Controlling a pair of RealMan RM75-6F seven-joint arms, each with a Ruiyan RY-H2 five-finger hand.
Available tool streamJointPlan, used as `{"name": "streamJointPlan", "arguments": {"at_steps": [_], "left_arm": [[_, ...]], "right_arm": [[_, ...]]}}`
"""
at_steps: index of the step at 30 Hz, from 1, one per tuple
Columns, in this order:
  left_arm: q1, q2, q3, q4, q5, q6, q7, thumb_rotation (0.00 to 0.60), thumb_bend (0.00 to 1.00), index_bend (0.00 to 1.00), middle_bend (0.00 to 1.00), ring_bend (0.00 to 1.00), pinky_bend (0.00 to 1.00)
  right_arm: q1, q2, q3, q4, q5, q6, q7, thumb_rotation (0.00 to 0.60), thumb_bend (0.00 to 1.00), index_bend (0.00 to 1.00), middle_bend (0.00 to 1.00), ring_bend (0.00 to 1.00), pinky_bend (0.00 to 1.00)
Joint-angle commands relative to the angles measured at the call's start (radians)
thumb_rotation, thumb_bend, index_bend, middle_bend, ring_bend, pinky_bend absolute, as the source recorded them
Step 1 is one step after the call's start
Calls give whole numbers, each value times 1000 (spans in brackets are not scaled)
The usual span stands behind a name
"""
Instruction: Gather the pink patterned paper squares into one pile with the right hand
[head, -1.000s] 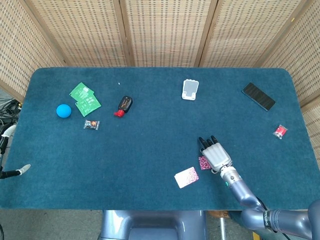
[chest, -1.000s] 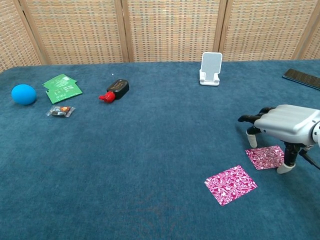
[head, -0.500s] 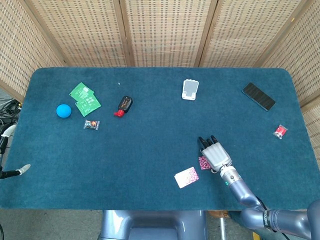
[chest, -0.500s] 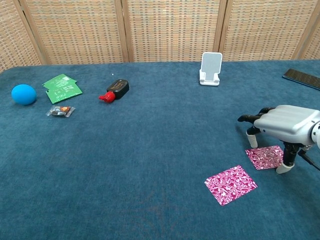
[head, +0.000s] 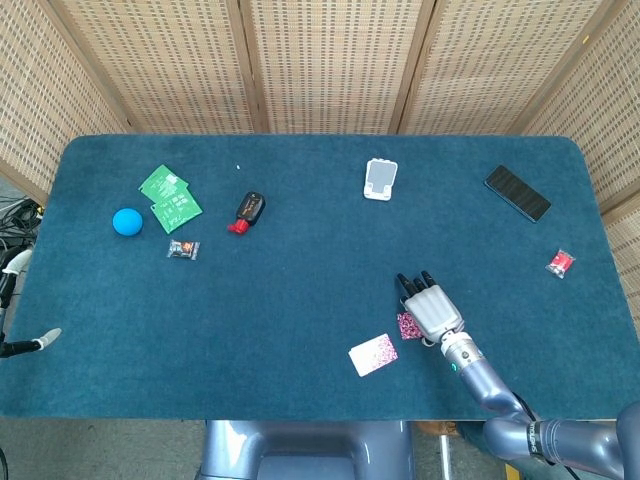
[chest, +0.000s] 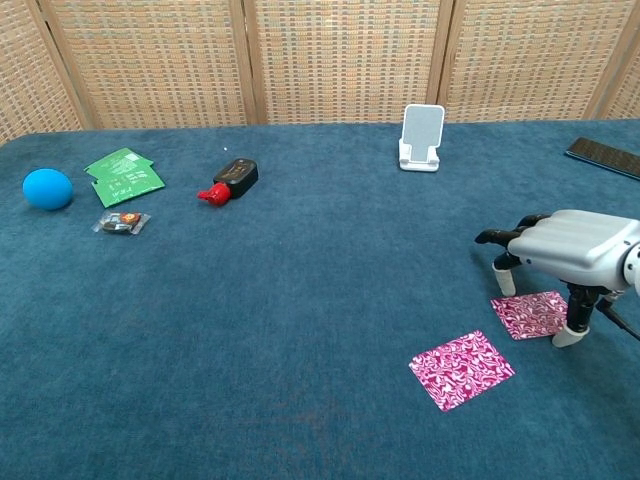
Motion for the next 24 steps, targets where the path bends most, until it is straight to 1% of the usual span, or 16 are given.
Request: {"name": "streamJointPlan", "arguments": {"at_steps": [1, 8, 24], "left_arm": [[0, 0, 0, 0, 0, 0, -1, 600, 0, 0, 0, 0, 0], [1, 2, 0, 0, 1, 1, -4, 600, 0, 0, 0, 0, 0], [1, 1, 0, -1, 1, 1, -2, 600, 0, 0, 0, 0, 0]], "right_arm": [[-1, 0, 1, 1, -4, 0, 2, 600, 252, 619, 41, 188, 142], [-4, 2, 5, 2, -14, 3, 8, 600, 291, 665, 47, 188, 145], [-7, 12, 17, -8, -12, -1, 8, 600, 295, 668, 48, 189, 146]]}}
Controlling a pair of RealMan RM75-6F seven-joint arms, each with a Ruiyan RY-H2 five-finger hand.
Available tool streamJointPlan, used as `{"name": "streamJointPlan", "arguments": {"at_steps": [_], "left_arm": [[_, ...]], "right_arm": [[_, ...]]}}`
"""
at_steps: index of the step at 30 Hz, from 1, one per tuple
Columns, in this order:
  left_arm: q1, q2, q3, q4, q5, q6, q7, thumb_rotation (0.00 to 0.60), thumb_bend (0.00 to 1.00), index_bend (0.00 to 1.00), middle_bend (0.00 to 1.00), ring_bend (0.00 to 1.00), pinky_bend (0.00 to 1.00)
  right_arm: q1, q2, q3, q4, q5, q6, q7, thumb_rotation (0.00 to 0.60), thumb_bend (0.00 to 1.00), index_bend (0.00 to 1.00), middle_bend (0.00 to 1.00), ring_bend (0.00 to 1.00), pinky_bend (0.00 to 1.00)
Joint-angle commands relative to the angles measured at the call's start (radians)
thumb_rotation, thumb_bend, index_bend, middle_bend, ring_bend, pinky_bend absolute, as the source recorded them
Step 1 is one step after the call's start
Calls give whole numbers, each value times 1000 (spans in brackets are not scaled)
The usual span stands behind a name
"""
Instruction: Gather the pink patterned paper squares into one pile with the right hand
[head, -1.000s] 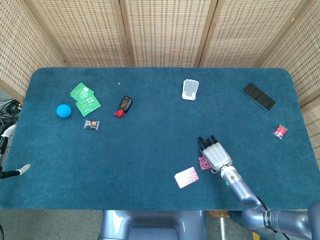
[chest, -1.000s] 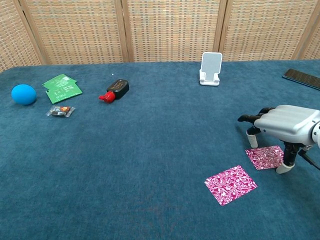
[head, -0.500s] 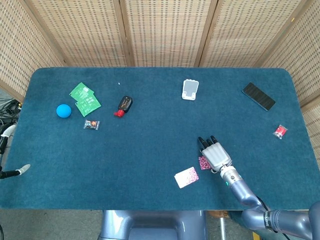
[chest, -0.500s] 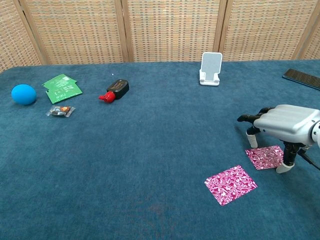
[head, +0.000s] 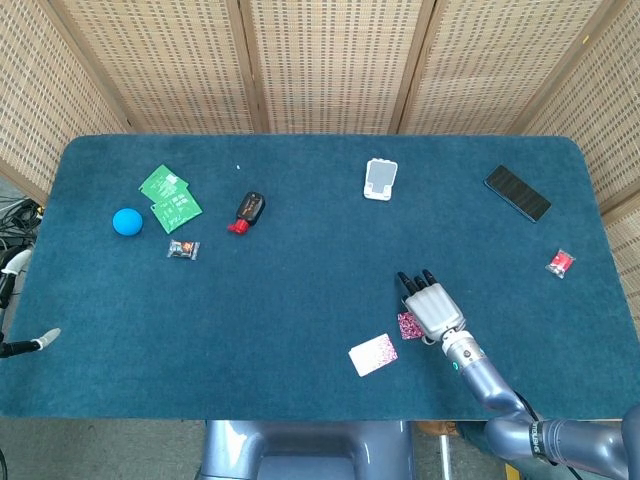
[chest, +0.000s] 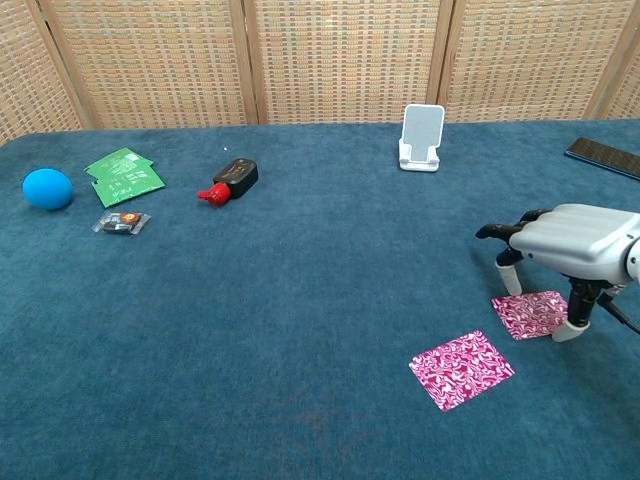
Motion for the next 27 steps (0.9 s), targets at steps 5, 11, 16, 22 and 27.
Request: {"name": "streamJointPlan", "arguments": {"at_steps": [5, 11, 16, 22, 27], "left_arm": [[0, 0, 0, 0, 0, -1, -2, 600, 0, 0, 0, 0, 0], [-1, 1, 0, 0, 0, -2, -4, 600, 0, 0, 0, 0, 0], [0, 1, 0, 1, 1, -2, -5, 600, 0, 0, 0, 0, 0], [0, 1, 1, 0, 2, -1, -4, 600, 0, 0, 0, 0, 0], [-2, 1, 0, 0, 1, -4, -2, 600, 0, 0, 0, 0, 0]], "right_arm": [[-1, -6, 0, 7, 1, -3, -3, 600, 294, 669, 48, 188, 146], [-1, -4, 5, 3, -7, 0, -1, 600, 295, 670, 51, 188, 146], [1, 7, 12, -9, -8, 5, -4, 600, 294, 669, 51, 189, 147], [2, 15, 13, -20, -5, 5, -10, 600, 295, 669, 51, 189, 147], [4, 22, 12, -32, -10, 5, -16, 600, 294, 668, 51, 189, 147]]}}
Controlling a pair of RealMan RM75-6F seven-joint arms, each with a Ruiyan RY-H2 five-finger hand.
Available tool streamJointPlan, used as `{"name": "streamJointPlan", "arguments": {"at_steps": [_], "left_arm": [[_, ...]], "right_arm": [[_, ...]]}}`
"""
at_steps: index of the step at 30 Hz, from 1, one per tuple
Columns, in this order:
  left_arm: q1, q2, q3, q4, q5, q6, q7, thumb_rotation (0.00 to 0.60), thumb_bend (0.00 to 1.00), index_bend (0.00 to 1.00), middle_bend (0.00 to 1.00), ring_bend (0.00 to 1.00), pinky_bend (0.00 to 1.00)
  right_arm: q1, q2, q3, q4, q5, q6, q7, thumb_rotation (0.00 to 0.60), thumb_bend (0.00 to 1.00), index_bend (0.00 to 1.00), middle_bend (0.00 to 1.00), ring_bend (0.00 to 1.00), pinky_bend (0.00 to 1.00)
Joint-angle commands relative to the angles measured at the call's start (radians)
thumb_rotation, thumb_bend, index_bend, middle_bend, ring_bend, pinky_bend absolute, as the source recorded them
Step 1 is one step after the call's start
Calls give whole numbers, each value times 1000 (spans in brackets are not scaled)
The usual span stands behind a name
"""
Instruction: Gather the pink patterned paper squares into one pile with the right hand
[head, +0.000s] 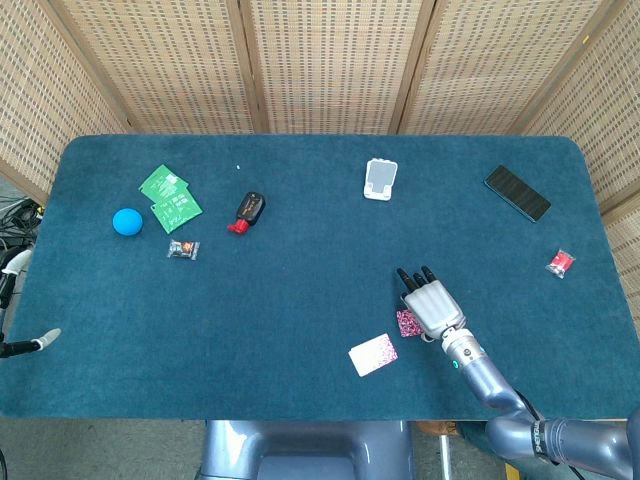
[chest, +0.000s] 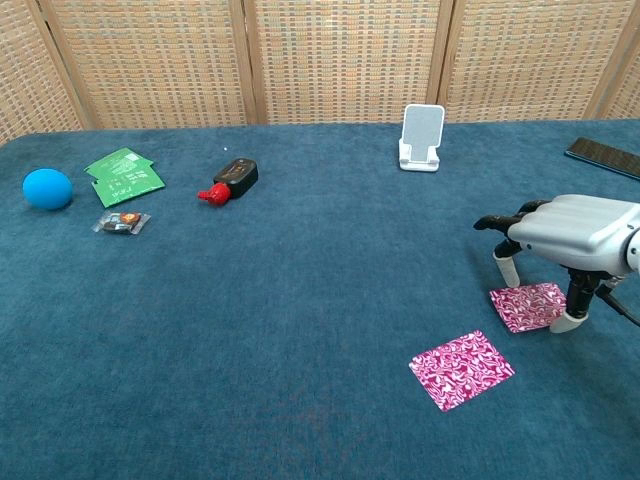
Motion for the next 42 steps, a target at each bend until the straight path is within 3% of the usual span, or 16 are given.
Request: {"name": "streamJointPlan", "arguments": {"at_steps": [1, 18, 31, 42], "left_arm": [[0, -1, 0, 0, 0, 0, 1, 600, 0, 0, 0, 0, 0], [-3, -4, 1, -2, 1, -3, 13, 600, 0, 0, 0, 0, 0], [-6, -4, 2, -1, -2, -10, 12, 600, 0, 0, 0, 0, 0], [-5, -2, 3, 2, 2, -9, 2, 600, 0, 0, 0, 0, 0]], "right_arm": [[3, 6, -1, -11, -5, 1, -7, 600, 294, 668, 51, 189, 148], [34, 48, -19, -193, -44, -4, -81, 600, 293, 660, 55, 189, 147], [65, -46, -36, -197, 18, 13, -220, 600, 293, 656, 62, 189, 149], [78, -72, -48, -210, 66, 41, -281, 600, 293, 652, 65, 188, 151]]}}
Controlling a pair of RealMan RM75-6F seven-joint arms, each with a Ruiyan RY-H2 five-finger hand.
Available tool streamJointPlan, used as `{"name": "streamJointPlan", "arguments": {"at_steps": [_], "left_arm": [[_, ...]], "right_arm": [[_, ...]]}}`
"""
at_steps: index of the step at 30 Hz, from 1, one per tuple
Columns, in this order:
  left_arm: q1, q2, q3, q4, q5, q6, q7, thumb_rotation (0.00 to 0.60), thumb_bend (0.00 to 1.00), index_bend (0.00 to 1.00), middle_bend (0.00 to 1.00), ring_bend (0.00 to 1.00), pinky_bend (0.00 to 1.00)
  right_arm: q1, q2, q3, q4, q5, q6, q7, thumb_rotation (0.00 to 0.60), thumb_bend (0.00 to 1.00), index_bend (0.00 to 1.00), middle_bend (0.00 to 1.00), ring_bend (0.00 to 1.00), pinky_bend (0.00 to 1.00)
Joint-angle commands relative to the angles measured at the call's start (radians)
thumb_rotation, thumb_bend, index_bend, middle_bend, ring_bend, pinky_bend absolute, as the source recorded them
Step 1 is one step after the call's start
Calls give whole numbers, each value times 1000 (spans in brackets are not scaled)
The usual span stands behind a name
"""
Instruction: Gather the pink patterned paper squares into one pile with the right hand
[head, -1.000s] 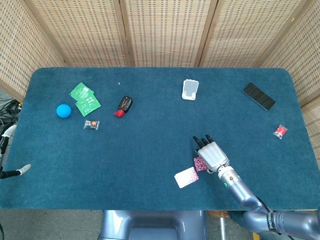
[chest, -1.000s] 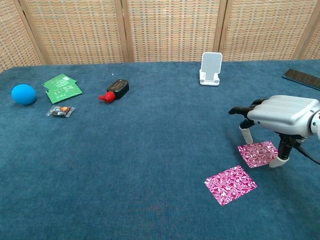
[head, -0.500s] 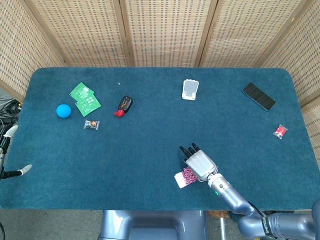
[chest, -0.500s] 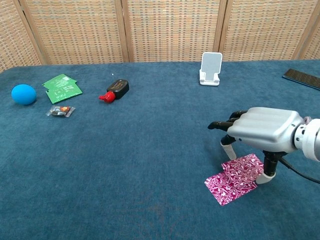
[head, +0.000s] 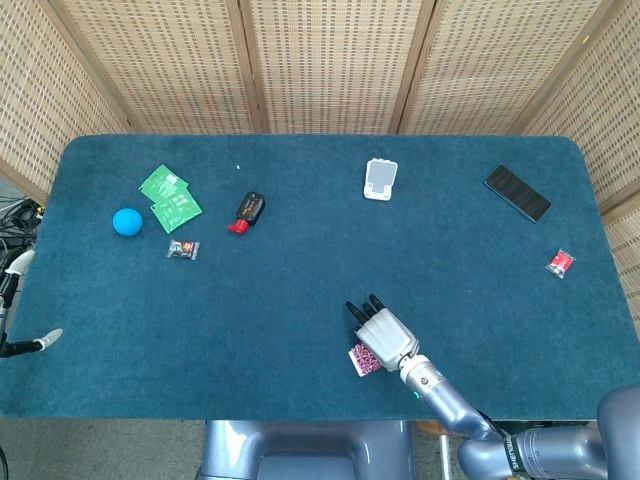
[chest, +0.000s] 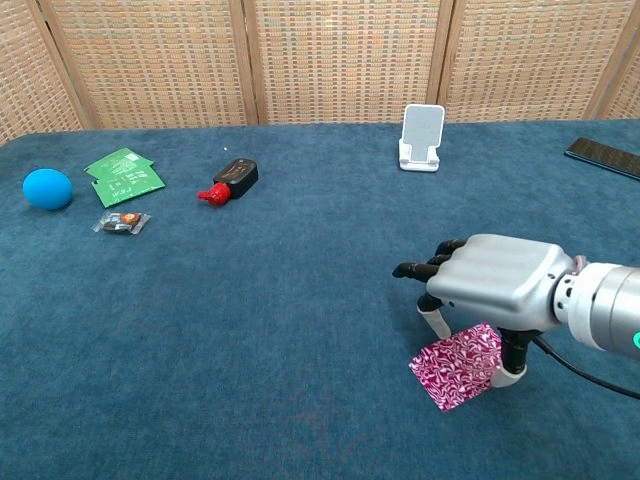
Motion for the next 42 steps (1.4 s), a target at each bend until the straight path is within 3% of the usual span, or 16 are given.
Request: {"name": "streamJointPlan", "arguments": {"at_steps": [1, 25, 31, 42], "left_arm": [[0, 0, 1, 1, 2, -1, 0, 600, 0, 0, 0, 0, 0], [1, 3, -1, 3, -1, 2, -9, 600, 0, 0, 0, 0, 0], [1, 2, 0, 1, 1, 2, -6, 600, 0, 0, 0, 0, 0], [1, 1, -1, 0, -1, 3, -3, 600, 0, 0, 0, 0, 0]], "right_arm": [[1, -3, -4, 4, 8, 4, -2, 600, 293, 651, 65, 188, 151], [13, -18, -15, 0, 24, 23, -1, 600, 293, 643, 64, 188, 151], [15, -9, -21, -8, 22, 14, 12, 600, 267, 524, 56, 189, 150], [17, -12, -28, -10, 12, 18, 20, 600, 179, 519, 56, 189, 149]]}}
